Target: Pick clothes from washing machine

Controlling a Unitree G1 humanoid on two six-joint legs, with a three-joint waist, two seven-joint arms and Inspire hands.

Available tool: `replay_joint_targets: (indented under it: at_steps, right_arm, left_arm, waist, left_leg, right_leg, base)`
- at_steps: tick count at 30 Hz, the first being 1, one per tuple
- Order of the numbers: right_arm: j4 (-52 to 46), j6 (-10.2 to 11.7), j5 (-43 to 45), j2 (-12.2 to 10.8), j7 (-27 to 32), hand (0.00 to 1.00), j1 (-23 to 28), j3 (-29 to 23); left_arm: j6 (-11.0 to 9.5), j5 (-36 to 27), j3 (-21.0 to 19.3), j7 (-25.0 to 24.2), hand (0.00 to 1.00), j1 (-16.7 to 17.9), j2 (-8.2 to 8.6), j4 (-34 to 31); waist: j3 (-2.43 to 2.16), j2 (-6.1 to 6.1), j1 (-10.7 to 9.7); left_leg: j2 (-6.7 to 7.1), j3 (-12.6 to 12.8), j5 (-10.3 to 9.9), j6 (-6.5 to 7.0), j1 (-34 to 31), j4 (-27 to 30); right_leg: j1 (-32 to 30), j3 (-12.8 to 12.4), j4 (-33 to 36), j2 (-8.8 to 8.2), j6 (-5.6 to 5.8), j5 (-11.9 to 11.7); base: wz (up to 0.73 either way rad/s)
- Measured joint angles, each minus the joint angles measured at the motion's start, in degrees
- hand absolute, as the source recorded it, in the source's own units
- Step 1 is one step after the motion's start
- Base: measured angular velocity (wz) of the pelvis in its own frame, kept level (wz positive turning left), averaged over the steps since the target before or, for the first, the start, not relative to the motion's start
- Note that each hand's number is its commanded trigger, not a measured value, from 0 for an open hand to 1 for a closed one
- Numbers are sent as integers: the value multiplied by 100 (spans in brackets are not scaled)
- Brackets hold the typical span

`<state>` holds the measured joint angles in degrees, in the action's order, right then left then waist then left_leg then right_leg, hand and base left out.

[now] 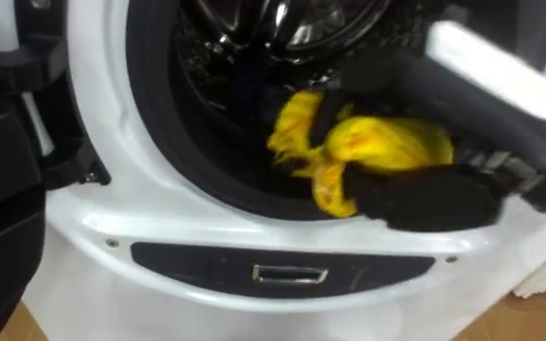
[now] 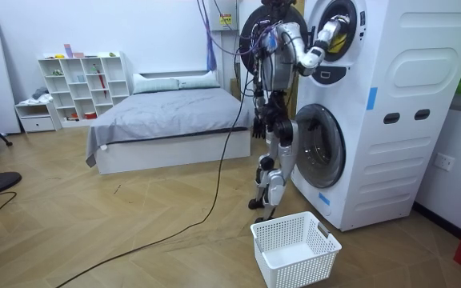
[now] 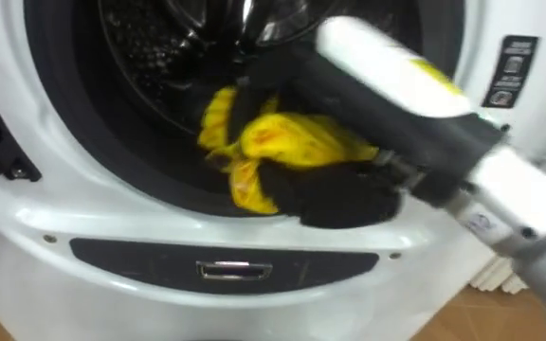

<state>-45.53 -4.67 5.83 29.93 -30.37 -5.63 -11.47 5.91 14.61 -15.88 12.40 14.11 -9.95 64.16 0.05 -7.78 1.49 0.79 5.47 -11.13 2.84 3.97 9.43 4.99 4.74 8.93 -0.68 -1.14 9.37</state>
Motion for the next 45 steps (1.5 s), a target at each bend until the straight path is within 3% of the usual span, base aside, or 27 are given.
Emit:
replay_joint_targets:
  at_steps: [6,9,11,17,21,23,26,28,30,33,35,37,40,45]
  right_arm:
    - [-3,280,-622,-277,565,100,638,-244]
    - [-6,349,-791,-307,643,100,769,-310]
    - [14,449,-875,-308,743,100,934,-355]
    - [45,611,-1342,-328,946,100,1474,-769]
    - [65,494,-1641,-499,1183,100,1932,-912]
    - [93,441,-1792,-642,1202,100,2030,-930]
    - [355,267,-1937,-660,1322,100,2186,-1223]
    - [822,-97,-1921,-652,1626,100,2365,-1613]
    - [1060,-266,-1904,-650,1909,100,2396,-1865]
    - [1154,-336,-2016,-648,2209,100,2397,-2162]
    - [1199,-336,-2191,-641,2341,100,2396,-2256]
    - [1269,-336,-2259,-641,2419,100,2399,-2348]
    - [1362,-356,-2469,-640,2537,100,2398,-2364]
    - [1362,-370,-2807,-633,2540,100,2395,-2365]
  left_arm:
    - [-13,-16,-10,1,0,37,15,-8]
    - [-8,24,-7,0,0,48,41,-16]
    - [-9,94,-20,31,0,47,23,-22]
    - [1,129,-259,162,0,-77,19,-85]
    - [34,186,-321,213,0,-97,17,-128]
    - [50,199,-309,211,0,-70,17,-105]
    - [49,196,-292,207,0,-33,11,-98]
    - [14,194,-262,208,0,-34,-27,32]
    - [7,194,-218,208,0,-41,-36,87]
    - [-11,180,-174,189,0,-86,-148,133]
    - [81,160,-221,205,0,-172,-278,224]
    - [32,168,-146,205,0,-71,-392,220]
    - [7,119,-63,213,0,-71,-493,220]
    - [1,75,40,209,0,-36,-531,215]
  waist:
    - [-10,17,-42]
    - [-45,108,-82]
    - [-52,138,-103]
    - [-48,158,-123]
    - [-48,178,-179]
    - [-42,215,-360]
    - [-43,272,-671]
    - [-49,300,-979]
    - [-19,299,-1170]
    - [-24,374,-1543]
    - [-11,336,-1615]
    - [9,254,-1728]
    - [-2,188,-1716]
    - [-2,181,-1688]
  left_leg:
    - [-3,56,-45,55,-14,75]
    - [-1,68,-71,94,27,76]
    - [4,93,-72,104,105,20]
    - [-35,524,-90,132,288,-74]
    - [-73,815,-102,120,299,-53]
    - [-109,923,-128,103,295,-8]
    - [-180,1285,-186,68,219,41]
    - [-272,1642,-208,20,190,52]
    - [-322,1919,-231,-28,214,58]
    - [-384,2194,-241,-101,283,22]
    - [-416,2307,-258,-138,336,9]
    - [-433,2353,-272,-161,352,9]
    - [-423,2378,-278,-157,335,17]
    - [-439,2417,-328,-148,265,22]
  right_leg:
    - [-30,-3,18,-11,67,-45]
    - [-28,-28,74,-14,103,-70]
    - [2,-192,87,-3,112,-80]
    - [50,-901,98,67,116,-82]
    - [-15,-1077,93,89,154,-107]
    - [-24,-1126,97,113,176,-125]
    - [-220,-1293,188,170,165,-136]
    - [-398,-1474,246,236,118,-217]
    - [-549,-1574,301,292,97,-232]
    - [-604,-1666,292,389,74,-264]
    - [-615,-1837,297,485,49,-281]
    - [-622,-1887,294,516,42,-286]
    - [-685,-1922,300,522,48,-292]
    - [-724,-1940,331,535,75,-318]
  base:
    - [-3]
    - [0]
    - [0]
    - [-7]
    - [-33]
    - [-33]
    - [-69]
    - [-85]
    - [-89]
    - [-64]
    - [-44]
    - [-15]
    - [-4]
    - [-3]
